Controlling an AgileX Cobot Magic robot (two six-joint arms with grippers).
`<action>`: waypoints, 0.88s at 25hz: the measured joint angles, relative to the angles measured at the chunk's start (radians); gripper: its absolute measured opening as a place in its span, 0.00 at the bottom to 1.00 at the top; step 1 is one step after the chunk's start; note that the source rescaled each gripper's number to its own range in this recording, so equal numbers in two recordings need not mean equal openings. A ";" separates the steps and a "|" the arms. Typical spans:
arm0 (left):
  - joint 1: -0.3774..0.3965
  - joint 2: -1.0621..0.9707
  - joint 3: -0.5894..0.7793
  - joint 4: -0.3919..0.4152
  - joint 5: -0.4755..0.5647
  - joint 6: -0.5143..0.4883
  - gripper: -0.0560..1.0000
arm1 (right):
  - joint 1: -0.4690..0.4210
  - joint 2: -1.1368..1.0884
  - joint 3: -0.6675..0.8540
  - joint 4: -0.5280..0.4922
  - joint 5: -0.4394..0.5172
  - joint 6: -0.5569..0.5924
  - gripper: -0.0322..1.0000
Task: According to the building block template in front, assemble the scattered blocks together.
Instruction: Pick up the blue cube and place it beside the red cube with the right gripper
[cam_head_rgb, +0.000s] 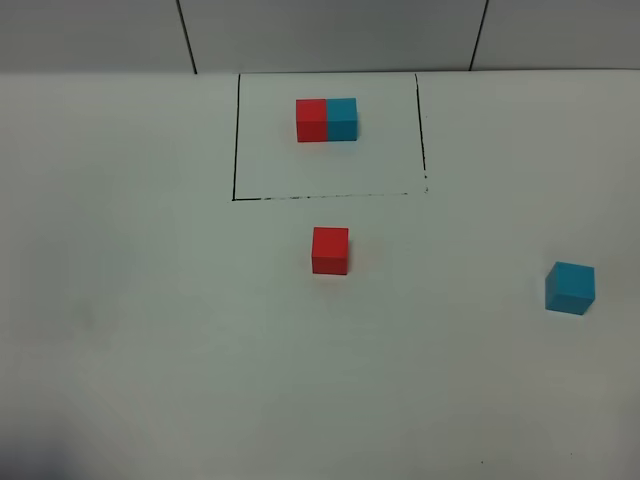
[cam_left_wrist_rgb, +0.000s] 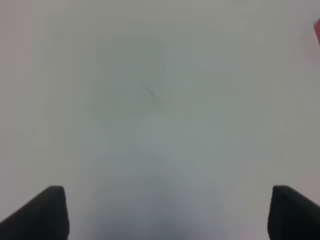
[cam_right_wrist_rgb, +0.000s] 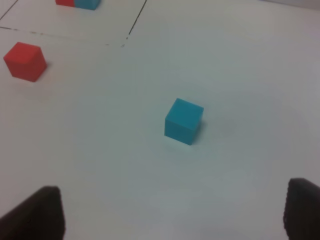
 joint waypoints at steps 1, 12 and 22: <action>0.000 -0.019 0.014 0.000 0.006 0.001 0.72 | 0.000 0.000 0.000 0.000 0.000 0.000 0.77; 0.000 -0.189 0.024 -0.003 0.011 0.003 0.72 | 0.000 0.000 0.000 0.000 0.000 0.000 0.77; 0.000 -0.232 0.024 -0.003 0.011 0.003 0.71 | 0.000 0.000 0.000 0.000 0.000 0.000 0.77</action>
